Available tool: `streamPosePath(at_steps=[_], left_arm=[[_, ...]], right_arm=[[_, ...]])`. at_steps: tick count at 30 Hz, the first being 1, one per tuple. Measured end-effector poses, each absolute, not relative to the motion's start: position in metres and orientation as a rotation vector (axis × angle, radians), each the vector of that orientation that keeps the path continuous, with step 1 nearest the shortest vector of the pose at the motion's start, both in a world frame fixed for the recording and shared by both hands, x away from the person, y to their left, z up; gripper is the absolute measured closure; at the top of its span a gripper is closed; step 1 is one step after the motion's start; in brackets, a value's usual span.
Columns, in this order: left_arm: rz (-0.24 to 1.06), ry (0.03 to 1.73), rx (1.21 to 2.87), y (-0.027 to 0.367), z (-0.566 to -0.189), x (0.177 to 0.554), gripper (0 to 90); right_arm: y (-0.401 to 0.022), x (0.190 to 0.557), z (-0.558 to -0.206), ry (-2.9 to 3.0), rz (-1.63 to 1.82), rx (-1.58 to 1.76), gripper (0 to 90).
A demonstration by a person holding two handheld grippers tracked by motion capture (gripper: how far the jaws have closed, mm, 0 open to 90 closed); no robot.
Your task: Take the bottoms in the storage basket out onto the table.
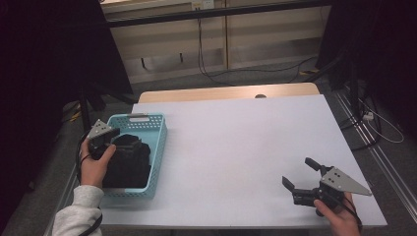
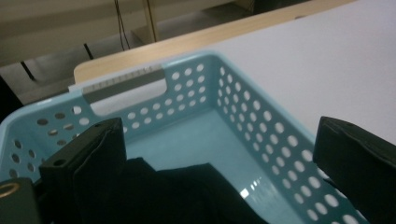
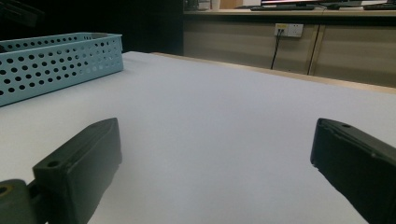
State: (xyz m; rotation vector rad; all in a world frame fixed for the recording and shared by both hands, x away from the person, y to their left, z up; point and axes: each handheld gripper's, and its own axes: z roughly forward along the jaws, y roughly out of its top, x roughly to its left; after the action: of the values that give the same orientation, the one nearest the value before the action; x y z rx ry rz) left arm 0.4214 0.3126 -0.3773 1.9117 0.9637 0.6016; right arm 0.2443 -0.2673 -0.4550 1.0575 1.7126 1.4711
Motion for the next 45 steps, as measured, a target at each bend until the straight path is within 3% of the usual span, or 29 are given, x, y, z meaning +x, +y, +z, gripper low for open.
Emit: streamPosePath(at_steps=[30,41,45], left_arm=[[0.548,1.159,2.238,0.331,-0.442,0.442,4.4],[0.385,1.253,2.211,0.332,-0.450,0.445,4.2],[0.334,1.288,2.214,0.330,-0.451,0.445,0.2]], right_arm=[[-0.266,0.245,-0.457,1.731,1.495,1.055,1.6],[-0.267,0.244,-0.456,1.727,1.503,1.059,1.6],[-0.267,0.244,-0.456,1.730,1.505,1.059,1.6]])
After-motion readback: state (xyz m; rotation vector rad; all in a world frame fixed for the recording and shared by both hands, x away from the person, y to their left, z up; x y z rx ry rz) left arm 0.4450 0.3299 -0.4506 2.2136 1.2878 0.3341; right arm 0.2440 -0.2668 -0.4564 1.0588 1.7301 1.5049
